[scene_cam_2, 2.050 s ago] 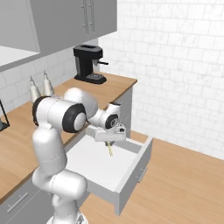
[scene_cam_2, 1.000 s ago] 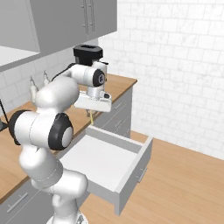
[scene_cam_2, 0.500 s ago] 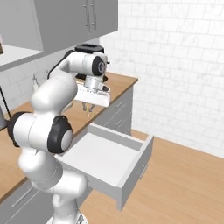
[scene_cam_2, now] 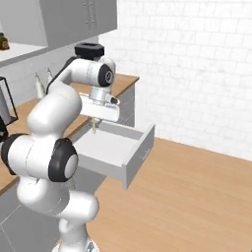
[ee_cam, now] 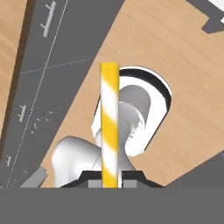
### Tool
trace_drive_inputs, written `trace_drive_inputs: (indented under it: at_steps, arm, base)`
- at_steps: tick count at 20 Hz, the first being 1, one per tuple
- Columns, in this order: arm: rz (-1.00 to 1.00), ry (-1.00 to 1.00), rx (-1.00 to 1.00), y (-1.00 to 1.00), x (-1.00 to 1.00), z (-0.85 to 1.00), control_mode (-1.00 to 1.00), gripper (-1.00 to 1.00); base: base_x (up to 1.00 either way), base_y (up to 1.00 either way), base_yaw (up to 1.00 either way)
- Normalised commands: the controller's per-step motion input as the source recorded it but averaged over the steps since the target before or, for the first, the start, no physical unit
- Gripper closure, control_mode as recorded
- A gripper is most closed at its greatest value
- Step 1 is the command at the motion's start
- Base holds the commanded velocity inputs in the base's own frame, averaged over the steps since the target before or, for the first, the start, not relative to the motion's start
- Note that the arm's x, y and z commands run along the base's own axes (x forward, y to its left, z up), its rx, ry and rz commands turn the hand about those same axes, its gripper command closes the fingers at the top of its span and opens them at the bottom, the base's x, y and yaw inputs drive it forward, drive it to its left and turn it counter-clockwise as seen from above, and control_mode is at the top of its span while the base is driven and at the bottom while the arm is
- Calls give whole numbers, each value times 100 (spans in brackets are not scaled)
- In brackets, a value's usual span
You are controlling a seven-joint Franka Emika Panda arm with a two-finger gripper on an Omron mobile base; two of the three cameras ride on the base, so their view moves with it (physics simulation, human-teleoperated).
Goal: Take a straw from the drawer in front and place it inside the glass cup on the dining counter.
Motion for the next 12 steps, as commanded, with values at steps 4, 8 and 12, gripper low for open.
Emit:
trace_drive_inputs:
  at_steps: [4,8,12]
  arm:
    - [0,0,0,0,0,0,100,100]
    - [0,0,0,0,0,0,100,100]
    - [0,0,0,0,0,0,100,100]
  base:
    - [-19,-52,-31]
    - [-1,-42,-34]
    - [0,-43,-32]
